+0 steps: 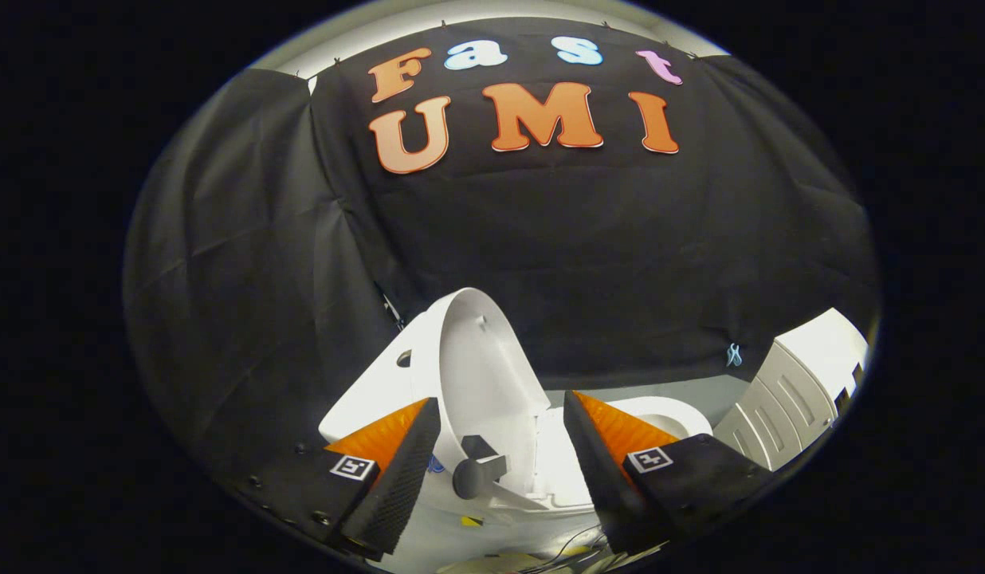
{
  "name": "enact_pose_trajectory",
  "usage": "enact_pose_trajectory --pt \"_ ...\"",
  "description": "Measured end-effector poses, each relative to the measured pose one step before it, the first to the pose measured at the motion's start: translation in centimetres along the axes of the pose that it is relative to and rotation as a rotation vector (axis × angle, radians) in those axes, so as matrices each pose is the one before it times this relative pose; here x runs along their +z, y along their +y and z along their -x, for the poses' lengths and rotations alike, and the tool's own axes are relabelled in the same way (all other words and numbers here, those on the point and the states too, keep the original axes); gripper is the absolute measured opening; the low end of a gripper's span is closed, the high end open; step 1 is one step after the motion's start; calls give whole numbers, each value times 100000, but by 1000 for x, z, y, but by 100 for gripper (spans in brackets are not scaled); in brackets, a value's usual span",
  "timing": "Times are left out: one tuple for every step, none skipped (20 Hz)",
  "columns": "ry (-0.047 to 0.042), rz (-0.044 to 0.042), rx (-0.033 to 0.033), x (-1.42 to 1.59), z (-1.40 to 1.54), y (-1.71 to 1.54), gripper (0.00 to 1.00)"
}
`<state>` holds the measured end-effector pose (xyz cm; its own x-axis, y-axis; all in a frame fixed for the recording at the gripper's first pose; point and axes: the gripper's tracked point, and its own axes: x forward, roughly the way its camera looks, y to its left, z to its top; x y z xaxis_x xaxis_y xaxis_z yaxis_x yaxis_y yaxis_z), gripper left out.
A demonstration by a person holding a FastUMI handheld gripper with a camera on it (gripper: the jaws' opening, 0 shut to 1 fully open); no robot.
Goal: Open the toilet lid.
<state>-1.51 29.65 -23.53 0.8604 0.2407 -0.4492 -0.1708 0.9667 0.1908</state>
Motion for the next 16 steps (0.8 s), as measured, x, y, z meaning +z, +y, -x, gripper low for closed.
enact_pose_trajectory --pt "-2282 -98 -729 1368 512 -883 99" --pt "-2126 -221 -864 1327 480 -1125 99" --pt "-1985 -451 -394 1173 480 -993 99" --pt "-1887 -377 -588 1119 587 -932 99" --pt "-2092 -128 -914 1122 467 -863 99" --pt "-1994 181 -1174 1128 463 -1002 99" --pt "-1868 135 -1315 1340 409 -1278 99" --pt "-1760 57 -1380 1146 405 -1176 99" --pt "-1647 251 -1373 963 197 -995 99" --pt "-1630 485 -1249 1014 326 -874 99" --pt "-1630 581 -1364 930 398 -849 99" --pt "-1643 287 -1266 923 365 -803 99" --pt "-1376 237 -836 884 298 -546 99" --pt "-1138 86 -480 635 517 -501 99" --pt "-1163 70 -170 604 257 -434 99" --pt "-879 383 -207 494 262 -309 99"
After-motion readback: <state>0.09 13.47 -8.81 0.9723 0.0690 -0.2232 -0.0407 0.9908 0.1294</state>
